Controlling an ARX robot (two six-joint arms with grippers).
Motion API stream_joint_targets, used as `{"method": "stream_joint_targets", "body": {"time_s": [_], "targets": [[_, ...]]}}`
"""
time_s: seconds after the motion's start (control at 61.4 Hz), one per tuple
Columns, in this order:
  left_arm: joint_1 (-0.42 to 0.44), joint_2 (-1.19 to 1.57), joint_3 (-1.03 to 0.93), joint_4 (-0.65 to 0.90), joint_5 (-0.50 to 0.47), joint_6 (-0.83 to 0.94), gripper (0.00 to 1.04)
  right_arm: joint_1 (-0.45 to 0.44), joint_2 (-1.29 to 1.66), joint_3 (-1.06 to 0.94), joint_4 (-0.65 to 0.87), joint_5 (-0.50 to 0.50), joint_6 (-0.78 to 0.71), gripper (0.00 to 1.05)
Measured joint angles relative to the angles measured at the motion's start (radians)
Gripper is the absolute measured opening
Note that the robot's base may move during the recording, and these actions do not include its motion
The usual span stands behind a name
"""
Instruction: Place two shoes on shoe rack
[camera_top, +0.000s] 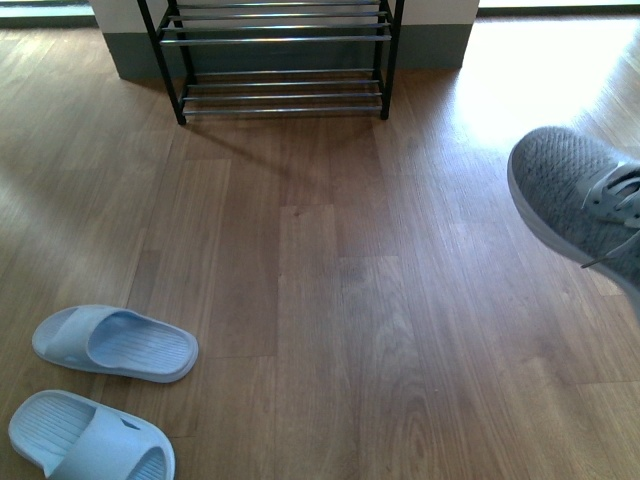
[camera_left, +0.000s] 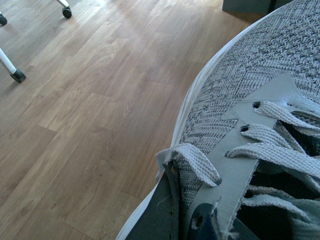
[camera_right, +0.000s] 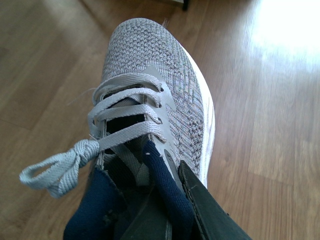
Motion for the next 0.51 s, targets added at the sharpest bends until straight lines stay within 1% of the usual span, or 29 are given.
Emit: {"method": "stream_joint_targets", "body": {"time_s": [0.098,0.147,0.212,0.326,0.505], "targets": [[0.0,0.0,0.0,0.0,0.0,0.0,0.01,0.019,-0.213,-0.034,-0.114,-0.027,0.009,0.01],[0.0,0.0,0.0,0.0,0.0,0.0,0.01,0.027,-0.359,-0.051,-0.214,-0.065,0.031,0.01],[0.0,0.0,0.0,0.0,0.0,0.0,0.01,0.032,-0.523,-0.068,-0.306,-0.08,0.043,0.01],[0.0,0.0,0.0,0.0,0.0,0.0,0.01,0.036,-0.642,-0.072,-0.324,-0.1,0.059,0.01],[0.0,0.0,0.0,0.0,0.0,0.0,0.01,0.04,-0.642,-0.078,-0.327,-0.105,0.063,0.01]]}}
